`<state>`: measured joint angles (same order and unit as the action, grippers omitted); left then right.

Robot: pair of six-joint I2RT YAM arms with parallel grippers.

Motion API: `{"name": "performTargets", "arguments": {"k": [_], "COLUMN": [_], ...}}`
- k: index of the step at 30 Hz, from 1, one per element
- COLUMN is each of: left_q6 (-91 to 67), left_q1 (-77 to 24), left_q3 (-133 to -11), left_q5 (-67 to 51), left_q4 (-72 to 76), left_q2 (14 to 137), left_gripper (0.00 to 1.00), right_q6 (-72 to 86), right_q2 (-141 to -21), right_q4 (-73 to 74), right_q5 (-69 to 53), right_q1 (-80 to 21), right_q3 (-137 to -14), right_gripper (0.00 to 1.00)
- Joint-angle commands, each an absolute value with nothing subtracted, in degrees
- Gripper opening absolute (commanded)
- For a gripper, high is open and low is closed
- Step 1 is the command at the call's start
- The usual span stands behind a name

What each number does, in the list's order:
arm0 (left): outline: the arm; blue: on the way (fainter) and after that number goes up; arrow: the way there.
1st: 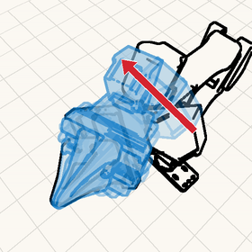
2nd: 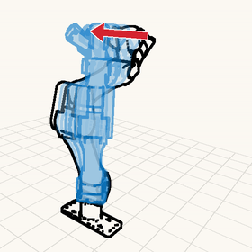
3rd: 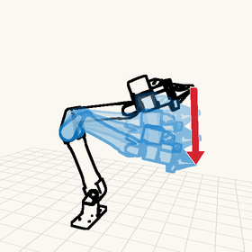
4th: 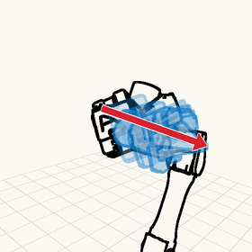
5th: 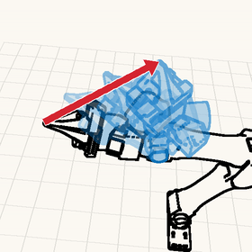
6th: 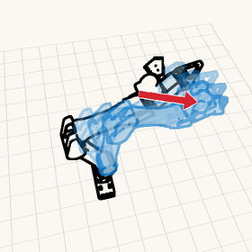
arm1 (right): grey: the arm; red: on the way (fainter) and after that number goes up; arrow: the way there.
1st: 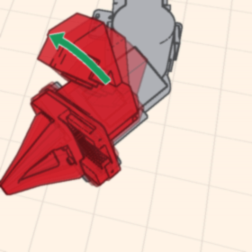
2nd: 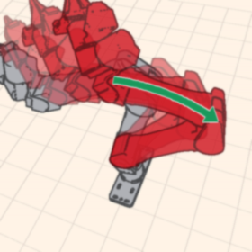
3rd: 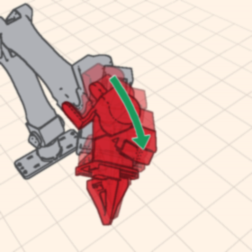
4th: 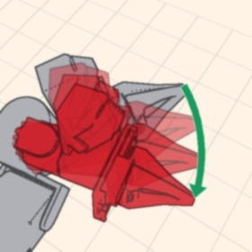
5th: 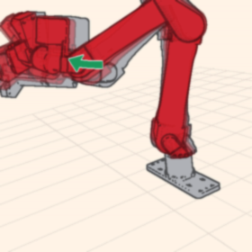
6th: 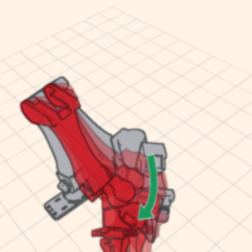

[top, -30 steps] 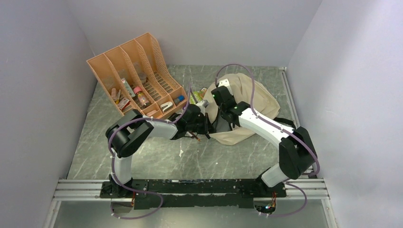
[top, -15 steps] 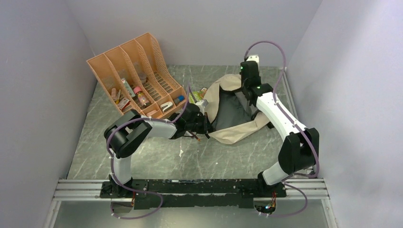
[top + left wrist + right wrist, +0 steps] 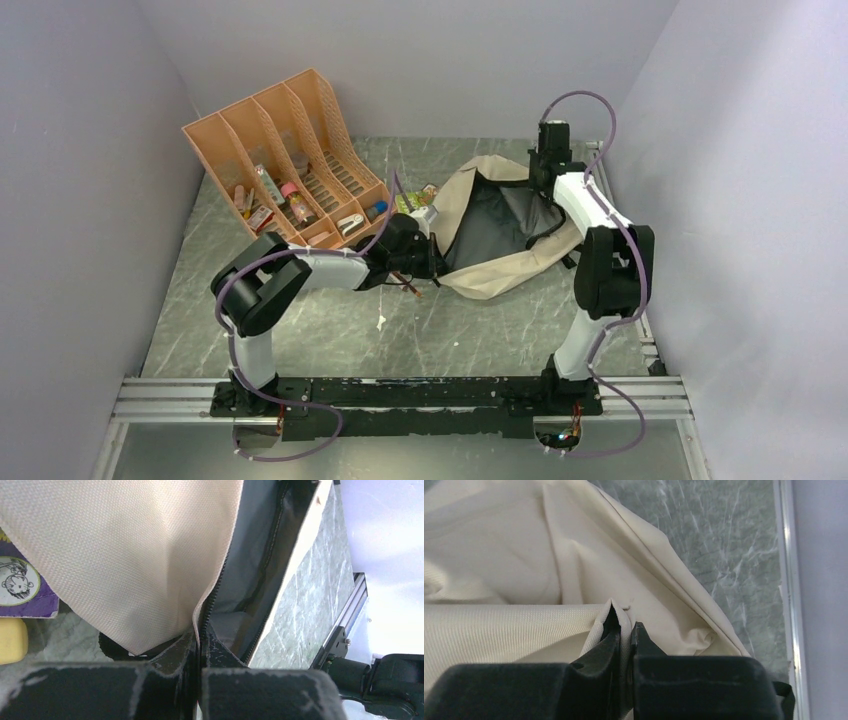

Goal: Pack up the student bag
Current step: Adjust the student bag at the center of the board.

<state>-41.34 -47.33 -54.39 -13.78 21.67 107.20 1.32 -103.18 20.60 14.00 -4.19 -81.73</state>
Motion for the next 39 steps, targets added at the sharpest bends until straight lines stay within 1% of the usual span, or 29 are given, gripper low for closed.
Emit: {"name": "performTargets", "arguments": {"k": [1,4,5,7,9,12,14,18,21,25,28,32,36,39], "left_q6": [-39.38,-38.83,-38.67,-38.35,-38.14,-37.74,-37.66,-37.96,-37.89,-37.87,-37.58,-36.95,-36.74,-36.45], "left_q1": [-47.18,-47.28,-47.24,-47.28,-47.28,-47.26,-47.28,-47.29,-47.29,-47.29,-47.26,-47.29,-47.28,-47.24], "left_q3": [-56.58,-57.64,-58.04,-58.8,-59.37,-60.13,-60.79,-61.57,-61.82,-61.66,-61.64,-61.91,-61.96,-62.05], "left_q5": [-17.3,-17.46,-17.52,-17.59,-17.29,-17.1,-17.42,-18.33,-18.76,-18.64,-18.42,-17.7,-16.87,-16.07], "left_q4": [18.74,17.6,17.32,16.66,15.9,15.24,14.87,14.88,14.64,14.36,13.8,12.68,11.84,11.13], "left_q2": [104.56,103.97,103.94,103.83,103.6,103.62,103.74,103.93,103.93,103.15,102.48,101.5,100.5,99.62], "left_gripper": [0.05,0.05,0.05,0.05,0.05,0.05,0.11,0.18,0.24,0.35,0.44,0.53,0.61,0.64], "right_q6": [2.84,4.45,5.01,6.03,6.67,7.36,7.51,8.26,8.59,8.0,8.2,8.28,6.71,6.85], "right_q2": [-109.08,-112.91,-113.62,-114.32,-113.11,-110.15,-108.67,-107.66,-106.22,-102.37,-100.16,-99.79,-101.89,-101.63], "right_q4": [16.13,16.67,16.67,17.48,16.67,14.65,13.64,13.48,11.65,7.97,7.41,11.5,16.06,17.17], "right_q5": [11.43,8.73,8.17,7.38,7.77,8.58,8.28,8.6,3.89,-5.83,-8.31,-2.23,5.8,9.36], "right_q1": [-0.22,2.28,2.55,2.96,3.11,3.54,4.06,4.88,5.43,5.45,5.45,5.45,5.45,5.45], "right_q3": [-83.72,-84.74,-84.91,-85.57,-84.89,-83.24,-82.5,-82.42,-81.45,-78.71,-77.52,-78.79,-81.31,-81.69], "right_gripper": [0.0,0.0,0.04,0.25,0.38,0.51,0.55,0.63,0.68,0.67,0.69,0.73,0.81,0.85]}}
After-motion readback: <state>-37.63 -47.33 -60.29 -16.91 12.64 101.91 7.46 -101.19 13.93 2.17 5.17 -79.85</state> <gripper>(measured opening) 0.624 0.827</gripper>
